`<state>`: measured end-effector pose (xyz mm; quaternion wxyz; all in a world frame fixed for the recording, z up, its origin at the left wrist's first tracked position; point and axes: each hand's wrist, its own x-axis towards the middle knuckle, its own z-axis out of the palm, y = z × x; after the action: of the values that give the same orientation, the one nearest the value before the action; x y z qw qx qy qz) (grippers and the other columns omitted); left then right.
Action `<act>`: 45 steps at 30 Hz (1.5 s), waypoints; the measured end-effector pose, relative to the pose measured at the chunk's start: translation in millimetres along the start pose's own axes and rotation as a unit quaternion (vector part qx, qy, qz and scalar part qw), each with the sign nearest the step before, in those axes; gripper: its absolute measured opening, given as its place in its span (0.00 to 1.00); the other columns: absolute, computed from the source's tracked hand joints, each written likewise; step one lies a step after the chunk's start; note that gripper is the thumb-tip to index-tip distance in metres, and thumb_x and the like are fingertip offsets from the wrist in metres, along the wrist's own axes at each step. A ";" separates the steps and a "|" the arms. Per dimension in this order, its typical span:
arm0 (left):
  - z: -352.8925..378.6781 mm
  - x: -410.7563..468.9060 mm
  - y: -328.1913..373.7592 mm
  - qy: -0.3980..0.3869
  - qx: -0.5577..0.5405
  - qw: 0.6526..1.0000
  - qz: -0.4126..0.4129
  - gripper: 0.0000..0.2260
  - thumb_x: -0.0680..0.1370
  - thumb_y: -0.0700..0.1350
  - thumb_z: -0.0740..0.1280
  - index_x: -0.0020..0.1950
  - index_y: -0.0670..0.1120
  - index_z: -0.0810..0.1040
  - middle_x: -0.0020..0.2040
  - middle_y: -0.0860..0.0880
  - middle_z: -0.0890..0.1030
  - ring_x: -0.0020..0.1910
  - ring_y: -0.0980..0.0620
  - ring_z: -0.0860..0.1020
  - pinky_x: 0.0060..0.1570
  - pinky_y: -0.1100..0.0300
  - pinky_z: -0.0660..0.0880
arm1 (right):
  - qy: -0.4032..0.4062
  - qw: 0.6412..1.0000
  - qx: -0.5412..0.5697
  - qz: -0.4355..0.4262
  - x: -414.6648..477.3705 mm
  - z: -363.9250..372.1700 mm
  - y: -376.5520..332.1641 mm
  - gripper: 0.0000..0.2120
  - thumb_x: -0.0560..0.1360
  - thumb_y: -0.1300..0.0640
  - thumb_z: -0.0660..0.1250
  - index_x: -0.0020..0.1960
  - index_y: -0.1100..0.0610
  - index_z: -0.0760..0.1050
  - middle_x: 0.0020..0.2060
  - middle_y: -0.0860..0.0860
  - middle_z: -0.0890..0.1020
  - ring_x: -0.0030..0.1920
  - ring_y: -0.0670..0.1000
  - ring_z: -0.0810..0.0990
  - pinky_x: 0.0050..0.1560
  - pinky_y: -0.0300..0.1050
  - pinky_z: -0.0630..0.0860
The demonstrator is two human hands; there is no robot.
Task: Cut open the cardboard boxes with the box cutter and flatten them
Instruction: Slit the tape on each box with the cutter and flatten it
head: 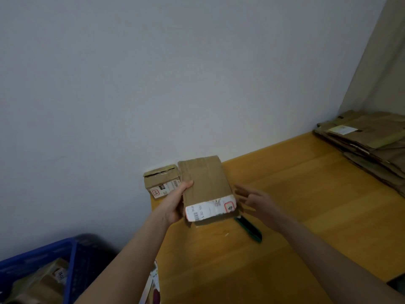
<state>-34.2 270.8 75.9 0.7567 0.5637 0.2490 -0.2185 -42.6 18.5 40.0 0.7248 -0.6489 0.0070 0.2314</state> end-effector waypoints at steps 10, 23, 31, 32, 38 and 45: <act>-10.3 6.3 -35.4 -0.015 0.065 0.998 -0.004 0.23 0.68 0.46 0.74 0.61 0.41 0.76 0.56 0.38 0.82 0.55 0.39 0.81 0.54 0.45 0.78 | 0.103 0.984 -0.039 0.140 13.6 20.1 23.4 0.31 0.65 0.62 0.78 0.65 0.59 0.71 0.49 0.51 0.81 0.46 0.52 0.81 0.40 0.46 0.79; -35.0 43.3 -113.4 0.189 0.170 0.966 0.038 0.18 0.75 0.42 0.72 0.63 0.41 0.75 0.57 0.42 0.81 0.54 0.44 0.80 0.52 0.50 0.78 | 0.142 0.909 -0.347 0.185 31.3 41.6 104.9 0.20 0.75 0.52 0.68 0.65 0.56 0.70 0.57 0.53 0.79 0.55 0.54 0.79 0.52 0.49 0.77; -45.8 83.7 -148.7 0.303 0.253 0.919 -0.006 0.23 0.76 0.48 0.72 0.67 0.41 0.72 0.63 0.40 0.77 0.61 0.39 0.75 0.59 0.46 0.75 | 0.080 0.793 -0.600 0.071 46.1 54.1 131.8 0.31 0.77 0.53 0.67 0.75 0.52 0.56 0.70 0.54 0.62 0.69 0.55 0.63 0.67 0.48 0.68; -40.4 89.6 -150.3 0.299 0.251 0.921 -0.012 0.24 0.76 0.48 0.72 0.68 0.41 0.72 0.63 0.40 0.77 0.61 0.39 0.75 0.59 0.45 0.75 | 0.058 0.790 -0.607 0.056 46.4 53.3 134.6 0.32 0.77 0.52 0.66 0.76 0.52 0.55 0.72 0.54 0.60 0.71 0.56 0.60 0.70 0.49 0.65; -8.9 115.3 -144.9 0.256 0.336 0.906 0.007 0.29 0.75 0.50 0.72 0.71 0.41 0.67 0.65 0.41 0.76 0.62 0.40 0.75 0.54 0.51 0.73 | -0.017 0.762 -0.648 0.021 54.6 36.8 147.1 0.34 0.80 0.46 0.59 0.79 0.53 0.47 0.78 0.55 0.44 0.77 0.58 0.40 0.76 0.54 0.47; -29.2 106.4 -157.6 0.246 0.613 0.732 0.167 0.36 0.80 0.50 0.65 0.79 0.41 0.48 0.78 0.40 0.54 0.77 0.41 0.55 0.74 0.48 0.58 | -0.046 0.724 -0.688 -0.004 83.2 40.9 146.5 0.30 0.82 0.42 0.48 0.79 0.50 0.40 0.77 0.56 0.37 0.76 0.58 0.33 0.76 0.55 0.37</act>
<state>-51.3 251.2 -114.7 0.1837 0.9717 0.1406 -0.0471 -30.6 91.7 -116.7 0.0799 -0.9580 -0.1902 0.1992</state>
